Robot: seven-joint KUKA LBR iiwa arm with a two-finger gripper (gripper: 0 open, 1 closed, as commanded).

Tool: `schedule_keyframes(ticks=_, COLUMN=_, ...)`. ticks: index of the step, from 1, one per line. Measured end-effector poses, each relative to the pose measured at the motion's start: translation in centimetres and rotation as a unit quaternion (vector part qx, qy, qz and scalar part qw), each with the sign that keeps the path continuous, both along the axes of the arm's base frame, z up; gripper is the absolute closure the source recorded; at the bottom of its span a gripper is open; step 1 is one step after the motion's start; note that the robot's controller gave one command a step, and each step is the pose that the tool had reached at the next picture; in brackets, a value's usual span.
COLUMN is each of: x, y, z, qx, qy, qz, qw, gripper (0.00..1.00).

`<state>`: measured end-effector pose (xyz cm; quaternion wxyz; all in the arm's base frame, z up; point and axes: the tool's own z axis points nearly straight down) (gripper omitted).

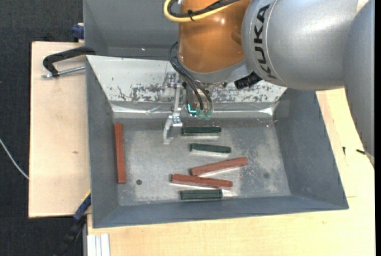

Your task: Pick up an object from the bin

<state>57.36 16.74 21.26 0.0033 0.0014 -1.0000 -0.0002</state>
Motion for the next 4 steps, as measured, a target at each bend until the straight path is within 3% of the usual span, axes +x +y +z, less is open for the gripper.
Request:
schedule_keyframes(ticks=1, x=0.2, y=-0.1, z=0.4, qx=0.001, qy=-0.0040, qz=-0.001, qw=1.0000, gripper=0.00)
schedule_keyframes(ticks=2, x=-0.9, y=-0.7, z=-3.5, qx=0.001, qy=-0.0080, qz=0.019, qw=0.9998, gripper=0.00)
schedule_keyframes(ticks=3, x=-2.5, y=-5.1, z=-9.7, qx=0.002, qy=-0.0054, qz=0.053, qw=0.9986, gripper=0.00)
schedule_keyframes(ticks=4, x=-4.8, y=-7.8, z=-11.5, qx=-0.001, qy=-0.0052, qz=0.048, qw=0.9988, gripper=0.00)
